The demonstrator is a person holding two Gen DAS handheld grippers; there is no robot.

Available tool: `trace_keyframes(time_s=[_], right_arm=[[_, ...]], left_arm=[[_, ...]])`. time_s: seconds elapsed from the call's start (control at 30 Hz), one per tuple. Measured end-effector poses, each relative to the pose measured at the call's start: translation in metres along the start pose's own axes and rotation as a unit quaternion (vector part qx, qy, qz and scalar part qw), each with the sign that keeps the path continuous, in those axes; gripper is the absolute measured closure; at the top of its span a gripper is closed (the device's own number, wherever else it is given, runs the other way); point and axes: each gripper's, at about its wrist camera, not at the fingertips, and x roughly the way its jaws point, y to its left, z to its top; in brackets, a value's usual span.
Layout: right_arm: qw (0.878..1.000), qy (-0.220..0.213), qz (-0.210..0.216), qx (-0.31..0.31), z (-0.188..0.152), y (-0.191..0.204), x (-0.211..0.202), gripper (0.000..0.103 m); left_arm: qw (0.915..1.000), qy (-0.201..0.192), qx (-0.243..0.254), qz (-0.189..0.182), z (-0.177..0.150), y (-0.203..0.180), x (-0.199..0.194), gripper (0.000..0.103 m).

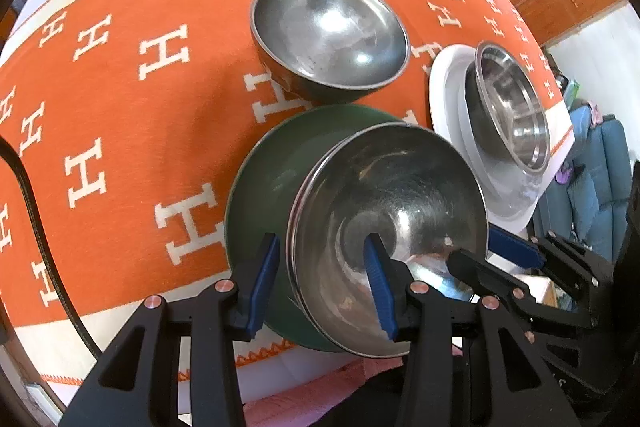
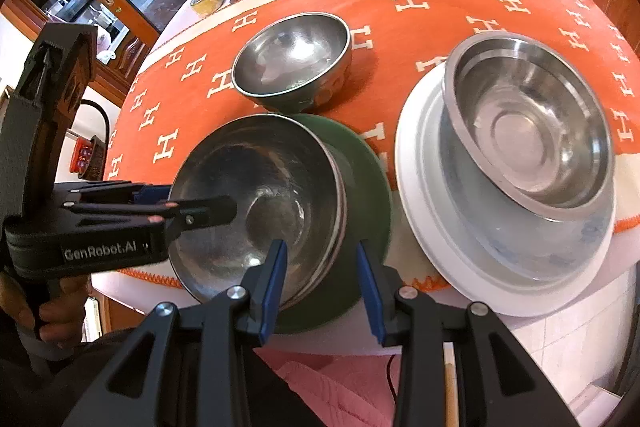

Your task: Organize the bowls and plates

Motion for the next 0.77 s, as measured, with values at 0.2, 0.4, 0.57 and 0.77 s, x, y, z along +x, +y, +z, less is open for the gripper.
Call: trace_keyframes(time_s=[0.2,0.4,0.57,0.77], right_arm=[[0.998,-0.034,-0.036,-0.029,-0.012,-0.01,-0.037,0.067],[0.994,-0.087,-0.047,-0.044,-0.019,-0.046,-0.093,0.032],[0.987,-0.143,-0.052,-0.044,-0.027,-0.077,-0.152,0.022],[0.986,-0.144,-0.067,-0.04,-0.04,-0.096,-0.168,0.022]], left_arm=[[0.9952,-0.088,-0.017,0.038,-0.008,-0.017,-0.032,0.055],[0.9778,-0.188,-0.031,0.088,-0.033,-0.068,-0.074,0.002],[0.9703,-0.216,-0.079,0.075,-0.057,-0.115,-0.088,0.001],[0.966,-0.225,-0.075,0.104,-0.07,-0.155,-0.085,0.001]])
